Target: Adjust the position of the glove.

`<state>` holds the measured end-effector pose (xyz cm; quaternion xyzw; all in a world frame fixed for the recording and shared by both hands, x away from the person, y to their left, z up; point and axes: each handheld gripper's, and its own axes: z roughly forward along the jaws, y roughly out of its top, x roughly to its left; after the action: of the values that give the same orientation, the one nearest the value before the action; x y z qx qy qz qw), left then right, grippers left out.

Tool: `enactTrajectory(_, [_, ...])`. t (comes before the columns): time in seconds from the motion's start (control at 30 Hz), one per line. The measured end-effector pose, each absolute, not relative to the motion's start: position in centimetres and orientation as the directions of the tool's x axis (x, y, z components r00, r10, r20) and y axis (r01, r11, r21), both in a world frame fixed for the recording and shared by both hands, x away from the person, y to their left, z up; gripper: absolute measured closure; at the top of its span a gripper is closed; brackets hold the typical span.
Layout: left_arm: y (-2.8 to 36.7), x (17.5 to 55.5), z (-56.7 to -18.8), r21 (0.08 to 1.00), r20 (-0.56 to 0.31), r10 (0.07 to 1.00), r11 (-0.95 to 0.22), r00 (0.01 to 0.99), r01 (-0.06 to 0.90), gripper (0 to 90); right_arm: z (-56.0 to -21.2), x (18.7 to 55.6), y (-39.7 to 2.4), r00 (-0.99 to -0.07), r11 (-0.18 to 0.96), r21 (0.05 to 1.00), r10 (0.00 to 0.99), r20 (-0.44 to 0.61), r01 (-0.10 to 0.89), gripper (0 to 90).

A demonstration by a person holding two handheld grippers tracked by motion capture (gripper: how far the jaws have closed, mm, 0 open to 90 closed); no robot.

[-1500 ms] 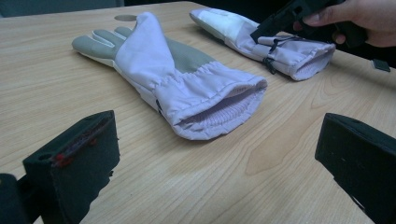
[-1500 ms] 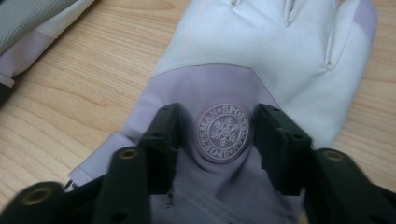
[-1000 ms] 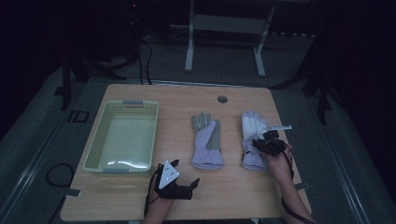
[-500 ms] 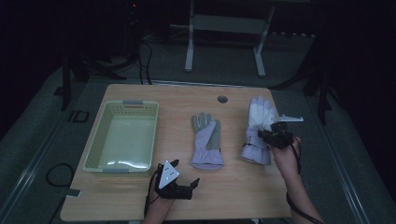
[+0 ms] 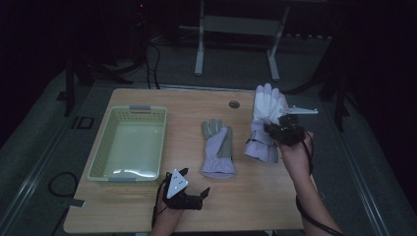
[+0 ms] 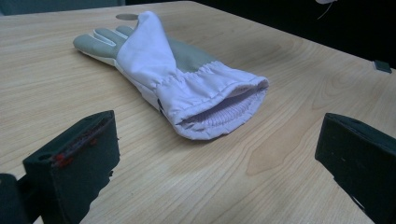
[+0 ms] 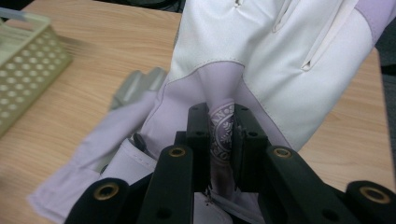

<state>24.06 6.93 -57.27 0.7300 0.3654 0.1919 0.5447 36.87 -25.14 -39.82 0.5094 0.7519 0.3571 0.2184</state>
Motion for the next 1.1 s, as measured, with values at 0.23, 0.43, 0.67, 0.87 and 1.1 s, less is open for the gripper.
enactTrajectory(0.23, [6.9,24.0,-57.3,0.938,-0.108,0.740,-0.145,0.664,0.315,0.0,-39.3,36.4,-20.6,-0.426,0.257,0.749,0.904,0.037,0.611,79.5])
enactTrajectory(0.43, [7.0,24.0,-57.3,0.938,-0.114,0.738,-0.142,0.665,0.318,0.0,-39.8,35.9,-17.0,-0.461,0.283,0.735,0.886,0.045,0.616,79.5])
enactTrajectory(0.67, [7.0,24.0,-57.3,0.938,-0.115,0.735,-0.140,0.668,0.316,0.0,-41.8,36.2,-13.9,-0.489,0.318,0.694,0.870,0.056,0.646,79.4])
enactTrajectory(0.87, [7.0,24.0,-57.3,0.938,-0.119,0.733,-0.138,0.670,0.318,0.0,-43.8,37.0,-12.7,-0.484,0.326,0.655,0.872,0.070,0.682,79.3])
enactTrajectory(1.1, [7.0,24.1,-57.3,0.938,-0.122,0.730,-0.137,0.673,0.320,0.0,-46.4,38.2,-12.4,-0.475,0.344,0.605,0.878,0.064,0.718,79.0])
